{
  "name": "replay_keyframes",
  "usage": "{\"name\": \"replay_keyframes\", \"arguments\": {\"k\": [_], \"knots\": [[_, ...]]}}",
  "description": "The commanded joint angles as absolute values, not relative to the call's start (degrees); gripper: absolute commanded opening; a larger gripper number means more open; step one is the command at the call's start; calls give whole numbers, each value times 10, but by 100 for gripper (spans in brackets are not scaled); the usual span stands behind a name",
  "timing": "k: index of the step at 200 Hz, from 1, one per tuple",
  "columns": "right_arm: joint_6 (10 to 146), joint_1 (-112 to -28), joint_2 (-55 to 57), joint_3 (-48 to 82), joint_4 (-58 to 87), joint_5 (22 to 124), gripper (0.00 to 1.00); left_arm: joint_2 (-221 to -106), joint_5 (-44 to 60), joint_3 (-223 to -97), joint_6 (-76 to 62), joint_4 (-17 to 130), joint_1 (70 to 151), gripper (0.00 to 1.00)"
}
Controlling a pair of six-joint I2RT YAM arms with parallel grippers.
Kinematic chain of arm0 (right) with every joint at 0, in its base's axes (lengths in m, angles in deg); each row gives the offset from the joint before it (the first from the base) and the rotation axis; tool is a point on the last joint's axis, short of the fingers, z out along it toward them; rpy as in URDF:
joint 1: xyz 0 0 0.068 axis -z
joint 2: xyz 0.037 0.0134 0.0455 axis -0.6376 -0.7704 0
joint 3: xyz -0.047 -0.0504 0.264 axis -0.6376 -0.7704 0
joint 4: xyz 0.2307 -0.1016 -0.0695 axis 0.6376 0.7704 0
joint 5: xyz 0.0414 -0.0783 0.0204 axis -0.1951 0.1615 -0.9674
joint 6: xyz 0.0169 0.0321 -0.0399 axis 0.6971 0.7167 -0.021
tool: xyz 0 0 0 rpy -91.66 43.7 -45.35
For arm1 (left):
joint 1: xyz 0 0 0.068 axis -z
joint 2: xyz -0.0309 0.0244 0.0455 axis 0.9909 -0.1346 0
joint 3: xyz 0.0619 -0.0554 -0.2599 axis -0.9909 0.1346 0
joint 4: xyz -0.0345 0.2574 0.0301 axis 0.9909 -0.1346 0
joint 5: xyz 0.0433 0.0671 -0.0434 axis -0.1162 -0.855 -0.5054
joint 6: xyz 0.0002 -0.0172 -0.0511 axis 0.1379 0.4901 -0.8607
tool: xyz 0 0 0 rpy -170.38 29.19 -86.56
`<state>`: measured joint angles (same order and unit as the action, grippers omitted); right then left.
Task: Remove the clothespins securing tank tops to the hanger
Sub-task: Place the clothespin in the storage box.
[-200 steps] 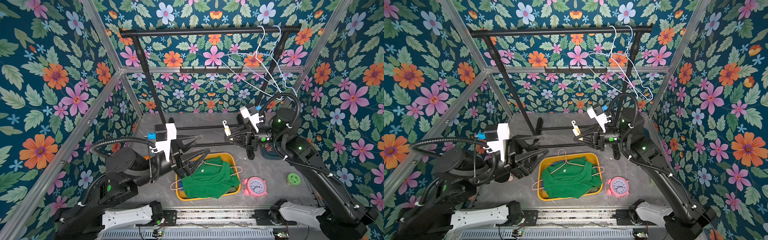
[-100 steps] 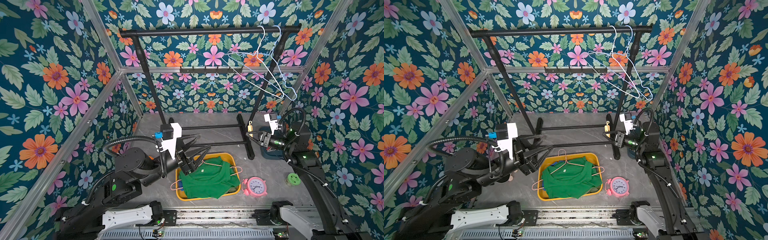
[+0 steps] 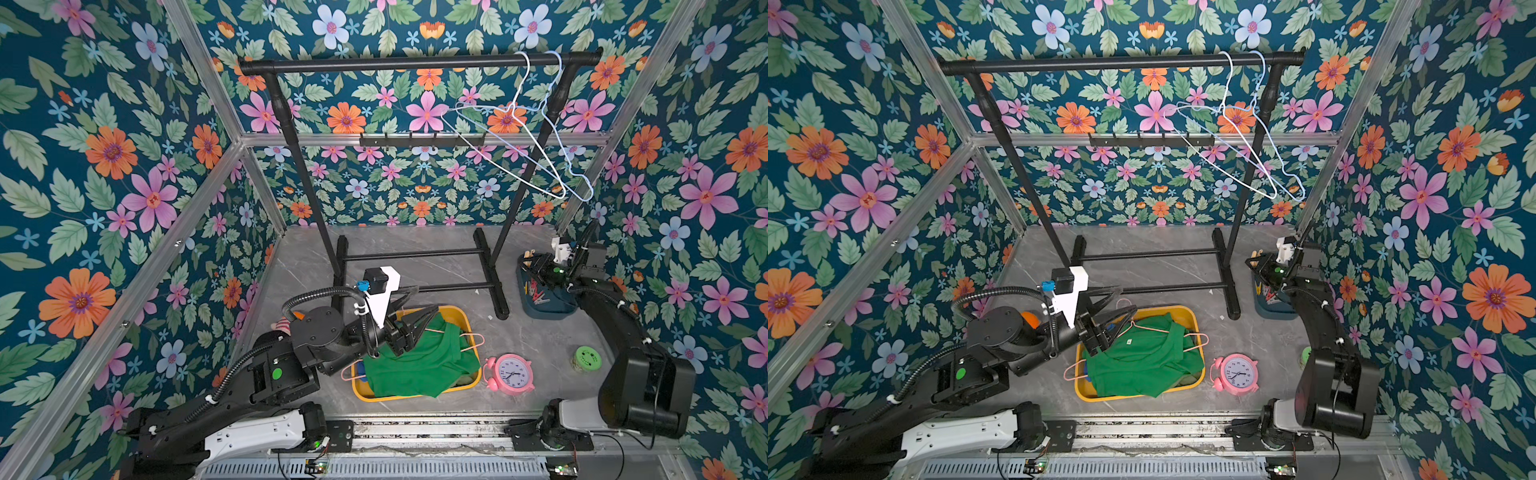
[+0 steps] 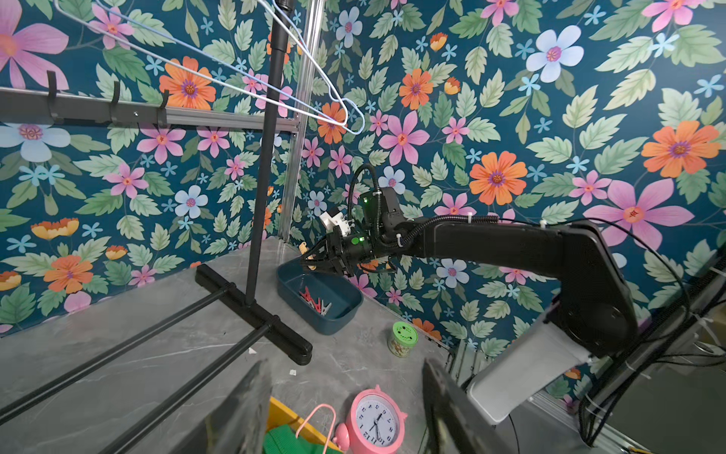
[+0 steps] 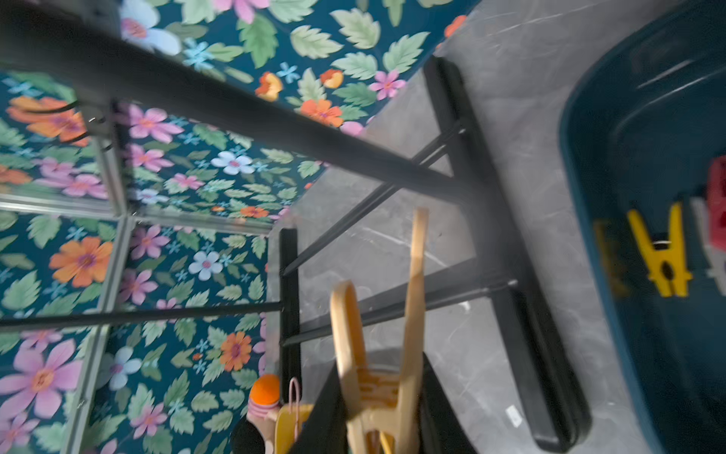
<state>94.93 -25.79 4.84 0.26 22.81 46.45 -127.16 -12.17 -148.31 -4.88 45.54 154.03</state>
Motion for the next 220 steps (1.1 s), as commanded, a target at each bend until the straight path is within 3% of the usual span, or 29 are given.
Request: {"name": "replay_keyframes", "arguments": {"k": [1, 43, 114, 220], "knots": [[947, -235, -5, 11, 191, 493, 0, -1269, -132, -1473, -58, 500, 1541, 64], [914, -220, -133, 73, 262, 528, 0, -1263, -144, -1457, -62, 500, 1541, 64], [858, -219, -192, 150, 408, 628, 2, -1261, -158, -1441, -62, 501, 1541, 64], [849, -220, -192, 163, 443, 663, 30, -1285, -169, -1449, -78, 487, 1541, 65]]}}
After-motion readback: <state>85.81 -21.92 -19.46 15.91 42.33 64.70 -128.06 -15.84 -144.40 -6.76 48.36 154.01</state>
